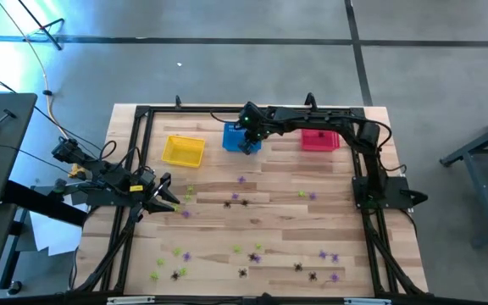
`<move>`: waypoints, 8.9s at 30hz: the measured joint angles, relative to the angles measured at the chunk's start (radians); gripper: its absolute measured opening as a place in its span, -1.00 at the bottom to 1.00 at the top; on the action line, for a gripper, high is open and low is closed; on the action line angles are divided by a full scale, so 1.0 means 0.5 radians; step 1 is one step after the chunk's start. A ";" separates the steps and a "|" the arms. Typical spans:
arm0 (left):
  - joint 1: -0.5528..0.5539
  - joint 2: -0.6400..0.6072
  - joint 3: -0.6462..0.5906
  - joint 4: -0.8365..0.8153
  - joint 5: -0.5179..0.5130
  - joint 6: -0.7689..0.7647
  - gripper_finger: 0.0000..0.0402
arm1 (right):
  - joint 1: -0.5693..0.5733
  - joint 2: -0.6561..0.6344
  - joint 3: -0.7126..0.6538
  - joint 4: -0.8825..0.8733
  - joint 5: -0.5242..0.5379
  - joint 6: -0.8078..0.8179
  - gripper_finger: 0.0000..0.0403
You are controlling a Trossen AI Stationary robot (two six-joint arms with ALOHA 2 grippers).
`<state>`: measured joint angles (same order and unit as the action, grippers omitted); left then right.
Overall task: Sort Halloween decoration
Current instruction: Put the purple spider toy into the blue bin, then put the black spider toy into the red bin
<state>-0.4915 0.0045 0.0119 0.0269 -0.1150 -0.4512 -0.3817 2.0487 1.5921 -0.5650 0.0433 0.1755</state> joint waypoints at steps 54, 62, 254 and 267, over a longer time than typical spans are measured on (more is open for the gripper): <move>0.001 0.000 0.000 0.001 0.000 -0.001 -0.34 | 0.900 -0.029 -0.494 0.294 -0.092 0.740 -0.42; 0.001 0.000 0.000 0.000 0.000 -0.001 -0.34 | 0.912 -0.015 -0.498 0.373 -0.094 0.739 -0.42; 0.001 0.004 0.000 0.000 0.000 -0.001 -0.34 | -0.459 -0.896 -1.101 -0.731 0.212 0.035 -1.00; 0.000 0.004 0.000 0.000 0.000 -0.001 -0.34 | -0.616 -0.906 -1.225 -0.513 0.213 -0.059 -0.95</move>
<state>-0.4913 0.0063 0.0120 0.0271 -0.1150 -0.4517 -0.6899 1.5959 0.9794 -0.8212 0.1497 0.1460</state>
